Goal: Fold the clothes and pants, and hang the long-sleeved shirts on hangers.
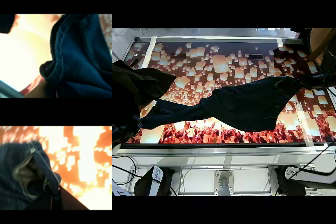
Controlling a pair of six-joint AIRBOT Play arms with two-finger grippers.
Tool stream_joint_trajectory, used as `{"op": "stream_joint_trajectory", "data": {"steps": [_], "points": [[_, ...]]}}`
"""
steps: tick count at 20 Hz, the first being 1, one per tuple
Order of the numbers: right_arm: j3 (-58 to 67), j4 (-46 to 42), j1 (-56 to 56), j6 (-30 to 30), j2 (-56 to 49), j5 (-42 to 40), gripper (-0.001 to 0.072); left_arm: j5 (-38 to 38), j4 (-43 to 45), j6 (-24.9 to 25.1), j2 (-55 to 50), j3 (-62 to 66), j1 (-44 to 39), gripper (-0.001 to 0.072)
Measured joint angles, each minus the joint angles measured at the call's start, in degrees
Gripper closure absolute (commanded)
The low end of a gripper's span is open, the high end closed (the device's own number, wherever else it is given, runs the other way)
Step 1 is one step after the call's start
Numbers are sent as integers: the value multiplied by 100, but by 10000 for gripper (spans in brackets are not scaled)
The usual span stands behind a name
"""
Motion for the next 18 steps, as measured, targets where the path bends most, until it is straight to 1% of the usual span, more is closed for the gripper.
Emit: {"op": "stream_joint_trajectory", "data": {"steps": [2, 4, 8, 9, 10, 11, 13, 16, 18], "points": [[313, -59, -9, 369, -490, -269, 669, -11, 308, -70, 0, 17, 133, 687], [601, -72, 61, 614, -964, -651, 668, -15, 501, -120, 0, 28, 229, 686], [1093, -28, 391, 817, -1777, -1480, 659, -15, 671, -297, 0, 33, 299, 687], [1182, -24, 496, 852, -1947, -1668, 482, -15, 697, -321, 0, 33, 308, 687], [1250, -13, 590, 872, -2079, -1829, 180, -13, 710, -361, 0, 33, 313, 686], [1307, 9, 649, 885, -2162, -1904, 154, -13, 726, -404, 0, 33, 317, 686], [1434, -39, 649, 898, -2232, -1757, 154, -13, 743, -428, 0, 33, 323, 686], [1596, -214, 269, 876, -2006, -850, 155, -24, 745, -463, 2, 33, 323, 686], [1550, -304, -181, 693, -1589, -129, 232, -46, 748, -468, 2, 33, 323, 686]]}}
